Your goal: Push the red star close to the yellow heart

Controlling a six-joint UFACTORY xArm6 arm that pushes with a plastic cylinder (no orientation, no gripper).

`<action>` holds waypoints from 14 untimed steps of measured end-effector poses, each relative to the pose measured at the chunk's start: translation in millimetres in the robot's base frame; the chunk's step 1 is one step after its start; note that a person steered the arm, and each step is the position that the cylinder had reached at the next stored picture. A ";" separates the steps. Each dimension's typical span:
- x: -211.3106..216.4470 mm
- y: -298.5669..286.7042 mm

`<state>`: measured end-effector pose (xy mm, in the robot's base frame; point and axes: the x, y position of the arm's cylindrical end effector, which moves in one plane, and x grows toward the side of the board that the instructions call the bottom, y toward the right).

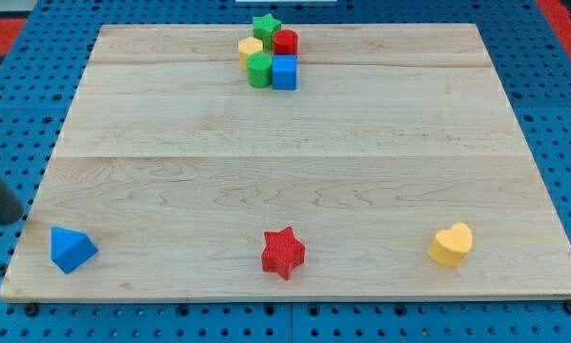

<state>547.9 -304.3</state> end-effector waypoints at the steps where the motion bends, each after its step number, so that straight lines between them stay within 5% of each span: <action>1: 31.7 16.2; 4: 24.5 256.6; 7: 28.4 329.5; 8: 46.9 312.2; 11: 30.0 459.2; 12: 30.1 386.8; 14: -3.9 422.9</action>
<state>544.0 118.6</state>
